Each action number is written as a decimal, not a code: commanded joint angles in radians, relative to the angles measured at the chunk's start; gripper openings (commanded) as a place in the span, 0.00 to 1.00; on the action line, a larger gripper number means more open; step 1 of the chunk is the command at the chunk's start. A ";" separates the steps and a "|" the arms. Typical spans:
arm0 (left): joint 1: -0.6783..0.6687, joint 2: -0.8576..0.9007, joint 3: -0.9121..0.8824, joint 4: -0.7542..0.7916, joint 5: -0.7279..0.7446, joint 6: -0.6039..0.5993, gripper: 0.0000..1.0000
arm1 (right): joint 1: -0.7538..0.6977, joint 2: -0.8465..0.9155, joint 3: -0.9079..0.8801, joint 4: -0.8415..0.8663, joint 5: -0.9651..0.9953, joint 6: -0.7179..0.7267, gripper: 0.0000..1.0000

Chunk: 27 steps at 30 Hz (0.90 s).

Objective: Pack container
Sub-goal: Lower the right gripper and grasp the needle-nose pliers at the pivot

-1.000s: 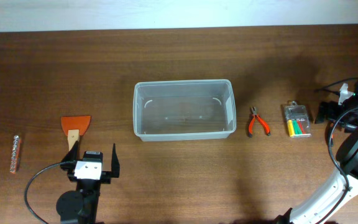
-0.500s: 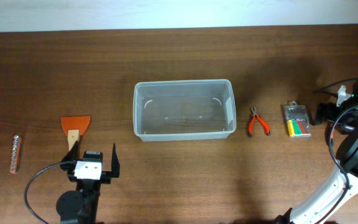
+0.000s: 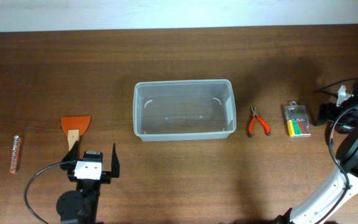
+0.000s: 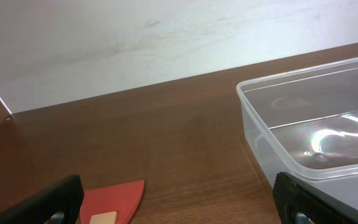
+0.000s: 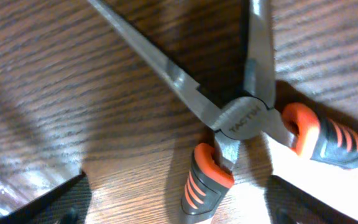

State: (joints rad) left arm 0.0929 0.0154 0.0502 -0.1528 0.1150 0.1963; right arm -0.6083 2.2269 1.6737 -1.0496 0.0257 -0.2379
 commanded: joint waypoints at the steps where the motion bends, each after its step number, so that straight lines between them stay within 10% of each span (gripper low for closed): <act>1: 0.006 -0.009 -0.007 0.003 -0.006 -0.012 0.99 | -0.003 0.024 0.011 0.000 0.012 0.008 0.76; 27: 0.006 -0.009 -0.007 0.004 -0.006 -0.012 0.99 | -0.003 0.024 0.011 0.011 0.012 0.083 0.46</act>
State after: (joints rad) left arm 0.0929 0.0154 0.0502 -0.1528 0.1150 0.1967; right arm -0.6079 2.2269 1.6737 -1.0420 0.0257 -0.1669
